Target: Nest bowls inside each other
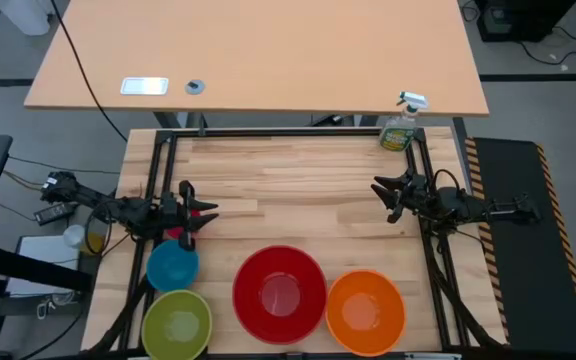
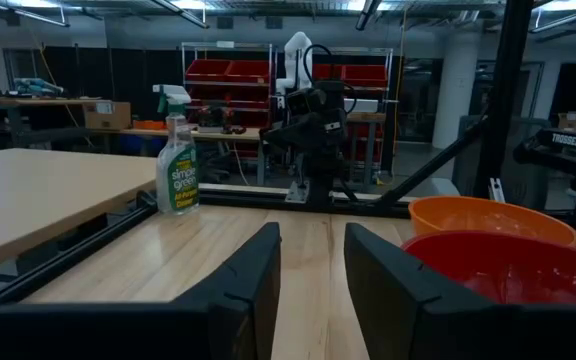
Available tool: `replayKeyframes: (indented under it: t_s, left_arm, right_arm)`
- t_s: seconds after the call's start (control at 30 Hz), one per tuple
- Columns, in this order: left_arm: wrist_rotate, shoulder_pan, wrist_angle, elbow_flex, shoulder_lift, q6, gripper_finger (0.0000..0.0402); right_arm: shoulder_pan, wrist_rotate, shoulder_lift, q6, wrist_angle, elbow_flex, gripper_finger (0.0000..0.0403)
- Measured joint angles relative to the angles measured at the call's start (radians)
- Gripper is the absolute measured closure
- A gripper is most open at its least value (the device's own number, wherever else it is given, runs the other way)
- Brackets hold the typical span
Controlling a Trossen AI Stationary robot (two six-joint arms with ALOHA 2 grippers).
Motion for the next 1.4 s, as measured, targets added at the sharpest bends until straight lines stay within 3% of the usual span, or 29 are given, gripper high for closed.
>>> replayKeyframes:
  t_s: [1.13,1.4]
  left_arm:
    - [0.0,0.0,0.022,0.0,0.0,-0.007,0.0286]
    - [0.0,0.0,0.039,0.0,0.0,-0.01,0.0286]
  right_arm:
    - [0.0,0.0,0.0,0.0,0.006,0.0,0.0243]
    - [0.0,0.066,0.0,-0.026,0.192,0.0,0.0243]
